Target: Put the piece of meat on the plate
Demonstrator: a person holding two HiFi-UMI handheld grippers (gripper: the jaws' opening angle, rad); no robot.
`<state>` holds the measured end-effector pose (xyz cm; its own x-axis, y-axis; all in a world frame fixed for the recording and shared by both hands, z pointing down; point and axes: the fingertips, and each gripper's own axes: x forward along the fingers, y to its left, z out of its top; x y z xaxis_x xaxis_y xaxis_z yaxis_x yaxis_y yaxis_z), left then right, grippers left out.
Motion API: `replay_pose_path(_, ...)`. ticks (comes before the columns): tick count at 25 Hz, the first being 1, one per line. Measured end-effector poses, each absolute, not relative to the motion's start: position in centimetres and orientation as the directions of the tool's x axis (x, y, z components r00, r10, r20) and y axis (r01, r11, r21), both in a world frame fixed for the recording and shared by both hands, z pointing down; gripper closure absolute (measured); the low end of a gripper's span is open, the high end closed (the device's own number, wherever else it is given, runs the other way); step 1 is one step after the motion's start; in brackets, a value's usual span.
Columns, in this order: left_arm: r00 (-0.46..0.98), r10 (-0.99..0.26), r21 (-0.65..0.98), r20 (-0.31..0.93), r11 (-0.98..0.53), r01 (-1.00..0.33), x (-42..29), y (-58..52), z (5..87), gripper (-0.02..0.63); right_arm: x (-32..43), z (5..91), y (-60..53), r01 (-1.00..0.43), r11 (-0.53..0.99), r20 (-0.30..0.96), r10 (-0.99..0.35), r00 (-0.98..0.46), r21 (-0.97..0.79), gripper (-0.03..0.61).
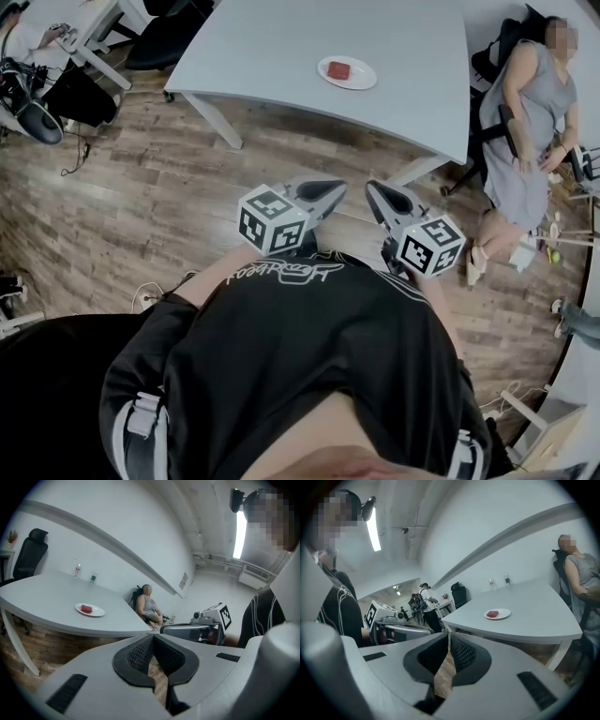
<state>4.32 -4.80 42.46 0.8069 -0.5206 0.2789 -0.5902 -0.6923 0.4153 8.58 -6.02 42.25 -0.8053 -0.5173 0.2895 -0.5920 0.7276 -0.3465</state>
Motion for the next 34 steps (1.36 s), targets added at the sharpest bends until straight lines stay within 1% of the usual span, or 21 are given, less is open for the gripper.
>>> replay_pose_path(17, 0.795, -0.542, 0.396, 0.272, -0.690, -0.606, 5.2, -3.2, 41.4, 0.606, 9.6, 41.6, -3.8, -0.576, 0.743, 0.284, -0.503, -0.817, -0.341, 0.561)
replay_pose_path(29, 0.792, -0.538, 0.371, 0.289, -0.700, -0.611, 6.3, -2.4, 41.1, 0.606, 10.9, 41.2, -2.7, -0.578, 0.741, 0.262, -0.516, -0.816, -0.342, 0.561)
replay_pose_path(34, 0.798, -0.532, 0.388, 0.283, -0.698, -0.602, 6.6, -1.9, 40.8, 0.606, 11.4, 40.9, -2.0, -0.585, 0.737, 0.261, -0.523, -0.811, -0.338, 0.561)
